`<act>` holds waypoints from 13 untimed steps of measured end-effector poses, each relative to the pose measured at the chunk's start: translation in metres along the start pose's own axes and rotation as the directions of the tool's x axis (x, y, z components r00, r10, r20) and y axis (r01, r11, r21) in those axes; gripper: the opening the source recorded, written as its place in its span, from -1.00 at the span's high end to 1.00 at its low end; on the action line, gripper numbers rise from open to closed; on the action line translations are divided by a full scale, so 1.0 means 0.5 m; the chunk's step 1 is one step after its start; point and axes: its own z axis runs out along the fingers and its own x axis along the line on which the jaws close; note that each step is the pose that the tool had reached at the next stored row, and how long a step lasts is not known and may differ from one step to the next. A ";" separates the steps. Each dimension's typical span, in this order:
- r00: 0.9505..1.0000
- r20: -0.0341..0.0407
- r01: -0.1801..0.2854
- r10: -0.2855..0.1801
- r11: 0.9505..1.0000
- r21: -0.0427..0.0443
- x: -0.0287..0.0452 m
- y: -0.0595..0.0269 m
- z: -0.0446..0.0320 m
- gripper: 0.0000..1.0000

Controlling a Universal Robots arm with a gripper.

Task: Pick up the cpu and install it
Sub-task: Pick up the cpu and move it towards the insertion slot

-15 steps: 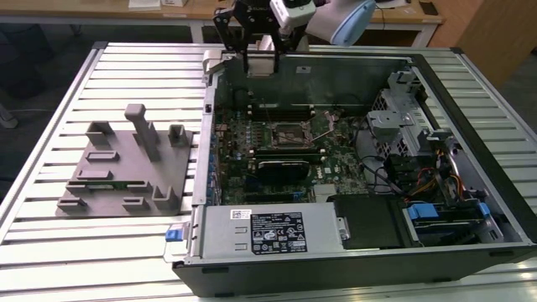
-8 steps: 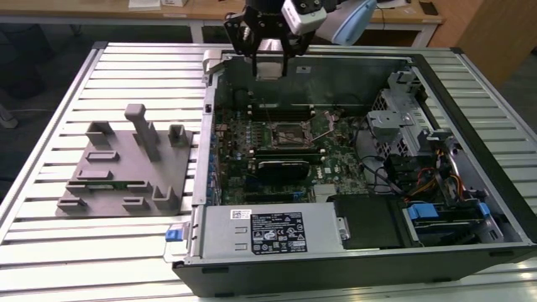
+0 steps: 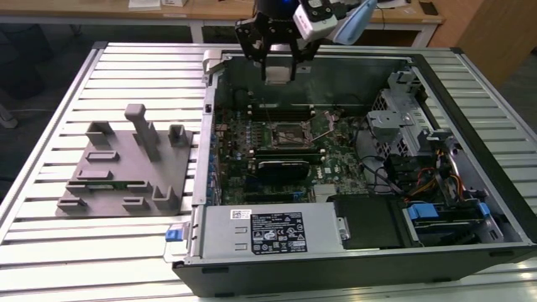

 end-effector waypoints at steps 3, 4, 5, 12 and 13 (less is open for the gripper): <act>1.000 0.000 0.000 0.000 1.000 0.000 -0.012 0.000 0.007 -0.09; 1.000 0.000 0.000 0.000 1.000 0.000 -0.015 0.000 0.009 -0.09; 1.000 0.000 0.000 0.000 1.000 0.000 -0.019 0.000 0.012 -0.09; 1.000 0.000 0.000 0.000 1.000 0.000 -0.041 -0.001 0.028 -0.09; 1.000 0.000 0.000 0.000 1.000 0.000 -0.043 -0.002 0.030 -0.09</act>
